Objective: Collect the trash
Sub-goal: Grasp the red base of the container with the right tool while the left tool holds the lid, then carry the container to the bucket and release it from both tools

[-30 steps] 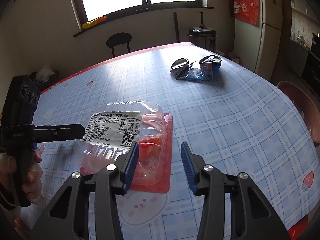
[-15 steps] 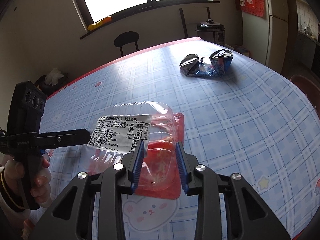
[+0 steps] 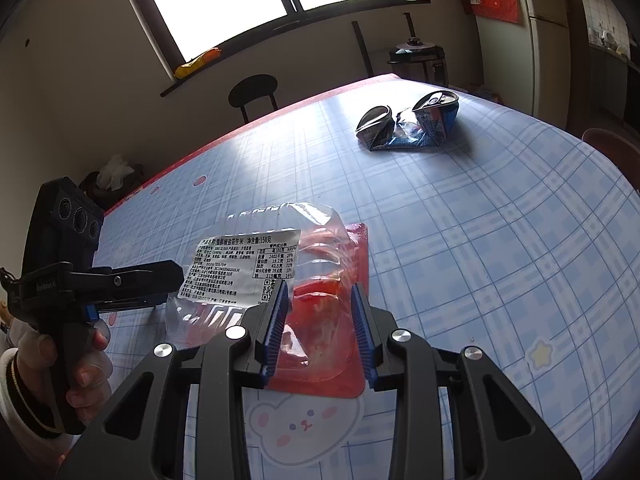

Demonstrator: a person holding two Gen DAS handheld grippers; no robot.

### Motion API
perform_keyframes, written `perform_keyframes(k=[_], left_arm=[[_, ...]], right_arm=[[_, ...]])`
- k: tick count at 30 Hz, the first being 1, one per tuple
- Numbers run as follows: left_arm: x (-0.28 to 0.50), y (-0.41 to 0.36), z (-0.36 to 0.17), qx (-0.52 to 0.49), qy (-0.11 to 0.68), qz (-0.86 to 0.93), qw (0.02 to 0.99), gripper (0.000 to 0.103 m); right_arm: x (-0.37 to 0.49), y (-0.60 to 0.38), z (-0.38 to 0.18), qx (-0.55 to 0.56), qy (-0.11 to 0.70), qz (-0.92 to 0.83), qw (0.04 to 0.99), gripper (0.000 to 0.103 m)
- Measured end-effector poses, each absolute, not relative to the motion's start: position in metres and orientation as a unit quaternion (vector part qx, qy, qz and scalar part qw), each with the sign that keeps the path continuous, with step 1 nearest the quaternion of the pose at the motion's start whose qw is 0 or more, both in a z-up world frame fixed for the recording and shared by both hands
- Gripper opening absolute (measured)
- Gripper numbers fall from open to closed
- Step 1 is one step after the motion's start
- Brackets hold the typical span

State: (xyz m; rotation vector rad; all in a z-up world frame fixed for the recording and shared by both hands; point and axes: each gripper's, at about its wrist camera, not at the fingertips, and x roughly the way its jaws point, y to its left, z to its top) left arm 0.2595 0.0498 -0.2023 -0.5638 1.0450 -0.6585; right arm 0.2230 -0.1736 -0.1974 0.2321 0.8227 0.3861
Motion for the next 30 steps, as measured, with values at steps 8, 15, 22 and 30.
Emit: perform_keyframes(k=[8, 15, 22, 30], left_arm=[[0.254, 0.033, -0.196, -0.221, 0.487, -0.298, 0.791, 0.056], [0.245, 0.013, -0.184, -0.186, 0.483, -0.303, 0.8, 0.055], [0.233, -0.028, -0.142, -0.126, 0.444, -0.326, 0.825, 0.054], [0.233, -0.11, -0.102, -0.078, 0.408, -0.374, 0.829, 0.054]], right_arm=[[0.222, -0.185, -0.194, 0.143, 0.414, 0.192, 0.878, 0.032], [0.214, -0.202, -0.193, 0.173, 0.413, 0.192, 0.873, 0.032], [0.19, -0.23, -0.163, 0.166, 0.363, 0.185, 0.898, 0.032], [0.167, -0.298, -0.126, 0.143, 0.298, 0.144, 0.933, 0.032]])
